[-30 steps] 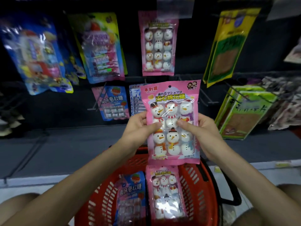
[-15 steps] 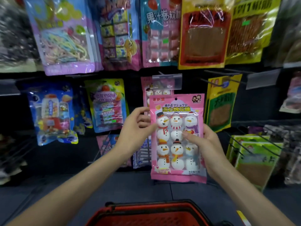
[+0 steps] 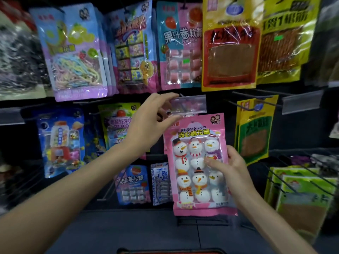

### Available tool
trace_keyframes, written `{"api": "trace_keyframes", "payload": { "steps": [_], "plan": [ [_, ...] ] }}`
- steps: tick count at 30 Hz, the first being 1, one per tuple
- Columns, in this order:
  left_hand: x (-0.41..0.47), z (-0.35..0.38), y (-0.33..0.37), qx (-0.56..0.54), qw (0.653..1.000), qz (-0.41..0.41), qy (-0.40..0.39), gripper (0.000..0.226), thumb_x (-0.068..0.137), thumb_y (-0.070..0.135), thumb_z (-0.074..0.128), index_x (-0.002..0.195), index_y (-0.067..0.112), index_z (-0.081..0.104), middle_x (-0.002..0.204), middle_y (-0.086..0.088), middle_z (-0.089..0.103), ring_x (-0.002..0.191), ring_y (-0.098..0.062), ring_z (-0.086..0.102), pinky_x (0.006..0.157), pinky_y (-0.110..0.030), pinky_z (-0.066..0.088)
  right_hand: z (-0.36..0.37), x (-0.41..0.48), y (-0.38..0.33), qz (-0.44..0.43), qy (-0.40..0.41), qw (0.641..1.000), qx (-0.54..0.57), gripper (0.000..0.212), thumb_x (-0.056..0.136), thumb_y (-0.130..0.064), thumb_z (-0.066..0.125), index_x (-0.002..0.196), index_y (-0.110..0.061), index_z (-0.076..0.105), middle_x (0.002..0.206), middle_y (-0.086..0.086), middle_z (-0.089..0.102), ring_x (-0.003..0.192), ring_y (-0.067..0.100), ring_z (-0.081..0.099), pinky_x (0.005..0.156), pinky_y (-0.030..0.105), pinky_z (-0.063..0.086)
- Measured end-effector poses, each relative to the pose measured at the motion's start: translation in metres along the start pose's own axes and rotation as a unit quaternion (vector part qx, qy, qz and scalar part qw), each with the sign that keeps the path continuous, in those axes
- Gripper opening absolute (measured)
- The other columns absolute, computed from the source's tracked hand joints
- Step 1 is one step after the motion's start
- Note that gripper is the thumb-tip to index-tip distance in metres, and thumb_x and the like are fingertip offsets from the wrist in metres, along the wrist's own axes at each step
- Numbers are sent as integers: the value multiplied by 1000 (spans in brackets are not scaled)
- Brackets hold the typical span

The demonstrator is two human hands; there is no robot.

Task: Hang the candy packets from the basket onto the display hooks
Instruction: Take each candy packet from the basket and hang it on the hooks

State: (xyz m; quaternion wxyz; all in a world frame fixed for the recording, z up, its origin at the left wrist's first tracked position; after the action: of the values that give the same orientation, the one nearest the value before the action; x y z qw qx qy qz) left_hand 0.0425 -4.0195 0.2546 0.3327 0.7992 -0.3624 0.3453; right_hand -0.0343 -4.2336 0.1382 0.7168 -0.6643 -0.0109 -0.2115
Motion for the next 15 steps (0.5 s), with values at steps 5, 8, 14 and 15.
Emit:
{"api": "trace_keyframes", "payload": {
  "steps": [5,8,14,15],
  "plan": [
    [7,-7,0,-69,996,-54,2,33,95,49,68,120,28,73,104,4,65,89,-17,63,84,-41,55,8,0,-3,-32,-21,999,-17,34,86,-8,81,114,-20,65,104,4,79,96,24,77,86,46,61],
    [13,-10,1,-152,982,-108,19,26,99,40,67,101,17,79,101,-5,72,94,-23,66,88,-43,56,12,3,-5,-43,-19,999,-1,35,87,-8,80,117,-18,64,105,3,79,97,23,77,86,43,60],
    [22,-11,8,-203,971,-122,39,17,97,31,73,92,16,80,77,1,71,71,-1,60,71,-15,51,17,11,-5,-52,-13,998,21,34,87,-9,80,117,-17,65,105,4,79,97,23,77,80,35,61],
    [23,-11,9,-203,971,-122,42,17,96,30,74,91,15,80,76,3,70,69,1,59,69,-12,49,18,12,-5,-53,-13,998,20,34,87,-9,80,116,-17,65,105,4,79,97,23,77,80,36,61]
  ]
}}
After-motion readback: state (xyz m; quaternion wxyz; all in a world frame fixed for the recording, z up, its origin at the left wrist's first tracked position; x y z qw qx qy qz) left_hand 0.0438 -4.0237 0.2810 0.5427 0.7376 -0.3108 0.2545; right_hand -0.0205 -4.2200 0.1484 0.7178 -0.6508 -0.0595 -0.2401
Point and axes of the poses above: each hand's wrist, its own x-axis towards the middle knuckle, its own z-axis out of the palm, y = z × x, the point moved 1 cm from there along x, towards the middle knuckle
